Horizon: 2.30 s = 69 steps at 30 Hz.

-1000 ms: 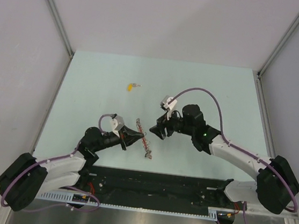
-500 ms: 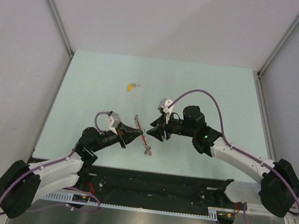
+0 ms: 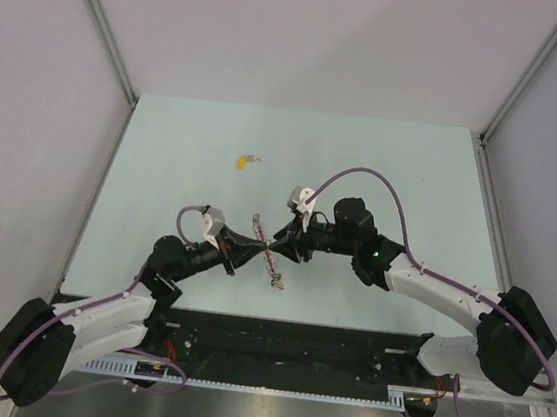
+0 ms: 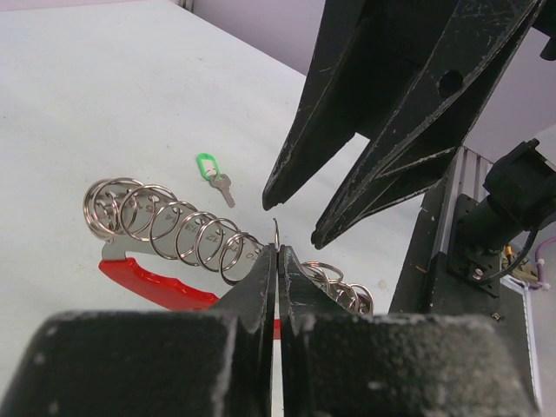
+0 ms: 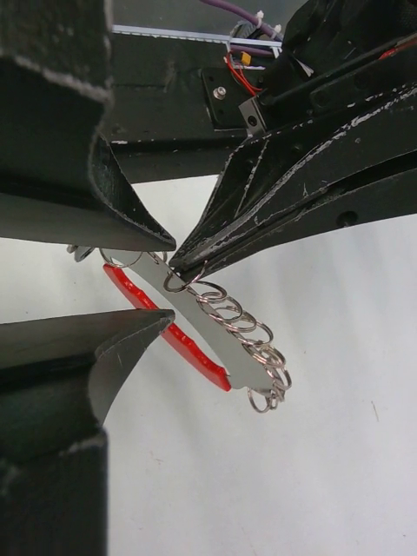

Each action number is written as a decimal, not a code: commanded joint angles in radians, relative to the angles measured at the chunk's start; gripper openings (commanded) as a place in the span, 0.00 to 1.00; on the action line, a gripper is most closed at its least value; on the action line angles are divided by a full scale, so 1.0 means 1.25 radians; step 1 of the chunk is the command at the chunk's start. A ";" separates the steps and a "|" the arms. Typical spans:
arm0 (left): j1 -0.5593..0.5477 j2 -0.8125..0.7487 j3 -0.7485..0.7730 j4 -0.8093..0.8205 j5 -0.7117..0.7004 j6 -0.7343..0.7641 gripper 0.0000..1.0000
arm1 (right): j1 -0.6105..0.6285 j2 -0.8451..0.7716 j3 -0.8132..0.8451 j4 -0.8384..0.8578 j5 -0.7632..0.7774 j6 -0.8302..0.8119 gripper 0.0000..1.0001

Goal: Put the keys on the keyring

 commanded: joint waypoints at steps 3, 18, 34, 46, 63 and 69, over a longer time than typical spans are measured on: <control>-0.004 -0.008 0.037 0.037 0.013 -0.013 0.01 | 0.007 0.015 0.026 0.059 0.005 -0.007 0.34; -0.017 -0.011 0.043 0.034 0.010 -0.016 0.00 | 0.023 0.037 0.035 0.057 0.028 -0.021 0.21; -0.025 -0.022 0.044 0.011 0.004 -0.009 0.00 | 0.015 0.014 0.034 0.051 0.063 -0.019 0.20; -0.049 -0.028 0.072 -0.058 -0.049 -0.022 0.00 | 0.064 0.004 0.035 0.042 0.124 -0.044 0.00; -0.061 -0.052 0.152 -0.258 -0.315 -0.252 0.00 | 0.312 0.037 0.024 0.100 0.744 -0.136 0.11; -0.061 -0.030 0.209 -0.306 -0.335 -0.251 0.00 | 0.314 0.014 0.020 0.083 0.760 -0.117 0.28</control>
